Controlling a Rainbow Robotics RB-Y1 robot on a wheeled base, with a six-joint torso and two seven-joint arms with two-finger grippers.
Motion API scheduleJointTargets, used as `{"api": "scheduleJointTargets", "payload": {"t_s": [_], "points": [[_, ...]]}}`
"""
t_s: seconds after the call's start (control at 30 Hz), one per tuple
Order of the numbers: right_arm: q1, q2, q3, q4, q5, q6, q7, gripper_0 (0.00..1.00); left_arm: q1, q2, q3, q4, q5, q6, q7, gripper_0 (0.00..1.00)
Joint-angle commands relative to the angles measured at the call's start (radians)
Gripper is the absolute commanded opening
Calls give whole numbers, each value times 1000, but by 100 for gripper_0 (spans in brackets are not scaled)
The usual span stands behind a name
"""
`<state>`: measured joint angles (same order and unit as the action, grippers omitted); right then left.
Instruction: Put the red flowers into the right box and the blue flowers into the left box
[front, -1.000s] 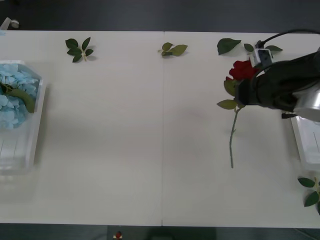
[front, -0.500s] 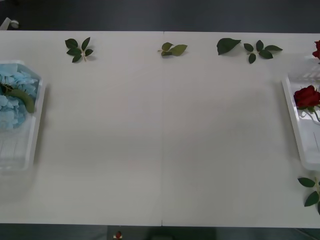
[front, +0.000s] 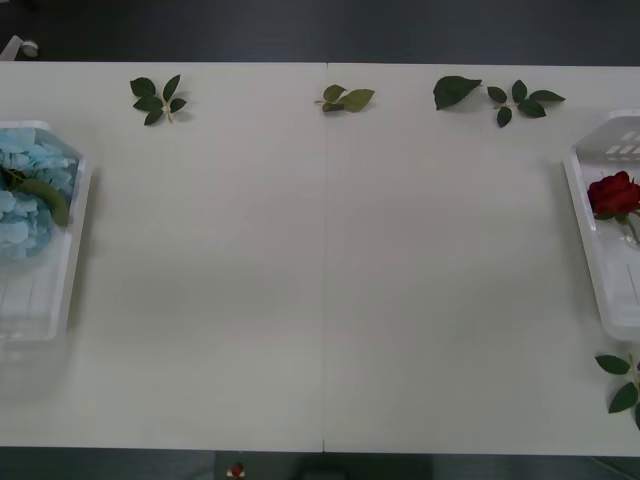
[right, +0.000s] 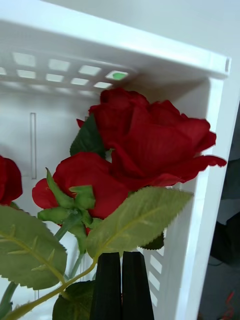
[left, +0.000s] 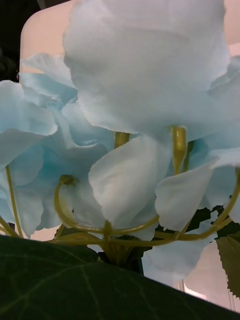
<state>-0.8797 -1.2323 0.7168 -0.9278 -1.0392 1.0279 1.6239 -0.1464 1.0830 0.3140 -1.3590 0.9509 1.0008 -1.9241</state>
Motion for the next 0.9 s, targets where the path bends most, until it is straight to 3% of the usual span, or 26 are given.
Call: {"api": "scheduleJointTargets", "payload": {"t_s": [0.03, 0.07, 0.1, 0.17, 0.23, 0.3, 0.37, 0.53, 0.7, 0.9], "points": [[-2, 10, 0, 53, 45, -66, 40, 14, -4, 25, -6, 9, 9, -30, 8, 0], [4, 10, 0, 63, 50, -81, 44, 28, -4, 25, -4, 9, 11, -30, 7, 0], [5, 11, 0, 66, 54, -85, 44, 34, -4, 25, -6, 9, 12, -30, 5, 0], [10, 14, 1, 76, 71, -95, 50, 57, -4, 25, -4, 9, 22, -28, 2, 7], [13, 14, 0, 84, 77, -101, 57, 81, -4, 25, -4, 8, 34, -17, -1, 42], [15, 16, 0, 90, 77, -101, 68, 92, -4, 25, 5, 8, 49, 12, -1, 63], [13, 16, 0, 93, 73, -101, 80, 96, -4, 25, 24, 8, 81, 50, -4, 76], [13, 14, 0, 98, 27, -101, 102, 99, -4, 25, 108, -11, 169, 194, -29, 90], [15, 5, -40, 87, -142, -74, 129, 100, -4, 25, 211, -61, 272, 366, -47, 97], [15, -19, -117, 4, -363, 31, 248, 100, -21, 26, 252, -160, 382, 493, -52, 98]]}}
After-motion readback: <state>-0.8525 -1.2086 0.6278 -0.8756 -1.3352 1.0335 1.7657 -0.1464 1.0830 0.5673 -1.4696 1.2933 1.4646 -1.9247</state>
